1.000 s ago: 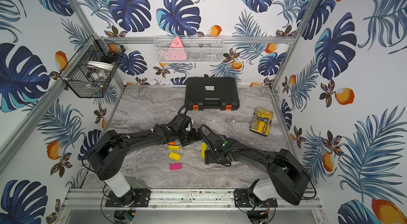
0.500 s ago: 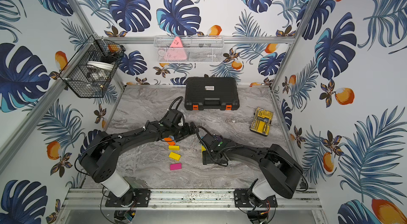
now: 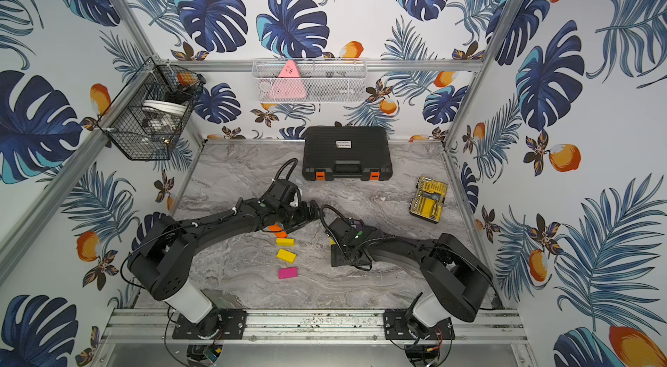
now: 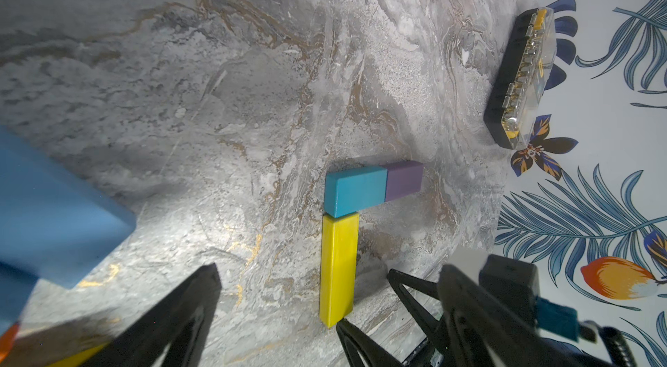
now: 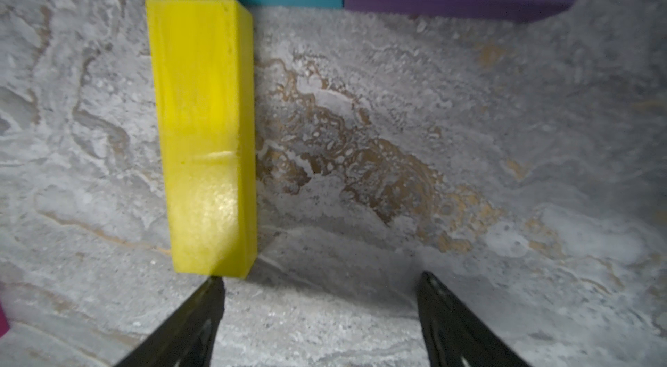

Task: Assemble the letter c with building blocks
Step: Assemble the building block at the center of the board.

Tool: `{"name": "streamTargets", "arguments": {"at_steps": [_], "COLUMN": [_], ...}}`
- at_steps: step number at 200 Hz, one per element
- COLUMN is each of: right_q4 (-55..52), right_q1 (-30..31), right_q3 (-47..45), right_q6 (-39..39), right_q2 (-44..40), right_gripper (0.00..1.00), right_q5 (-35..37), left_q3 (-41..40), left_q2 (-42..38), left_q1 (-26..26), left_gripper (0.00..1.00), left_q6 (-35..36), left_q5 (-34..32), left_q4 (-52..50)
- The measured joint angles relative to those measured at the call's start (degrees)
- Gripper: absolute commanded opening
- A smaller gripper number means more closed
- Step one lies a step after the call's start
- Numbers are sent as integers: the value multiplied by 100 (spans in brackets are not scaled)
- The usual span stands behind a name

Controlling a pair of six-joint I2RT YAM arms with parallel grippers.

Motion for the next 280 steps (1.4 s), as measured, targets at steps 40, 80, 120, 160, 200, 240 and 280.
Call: {"name": "streamTargets", "arguments": {"at_steps": [40, 80, 120, 160, 200, 240, 280], "right_q4": [20, 48, 125, 184, 315, 341, 205], "right_q1": [0, -2, -17, -7, -7, 125, 664], "right_q3": [7, 7, -48, 52, 603, 1370, 1989], "right_q6": [0, -7, -11, 17, -35, -376, -866], "right_q2": [26, 26, -101, -256, -328, 168, 879], "right_gripper": [85, 85, 85, 86, 86, 84, 82], "right_q5": [37, 50, -118, -664, -1108, -1456, -1502], "left_q3": [-9, -15, -15, -4, 61, -57, -317], "left_q2": [0, 0, 0, -26, -358, -872, -1143], "left_q1": [0, 0, 0, 17, 501, 1526, 2463], "left_gripper": [99, 99, 99, 99, 99, 99, 99], "left_q6": [0, -2, -2, 35, 291, 608, 815], "left_q5": [17, 20, 20, 20, 76, 236, 511], "left_q4": [2, 9, 9, -44, -293, -623, -850]}}
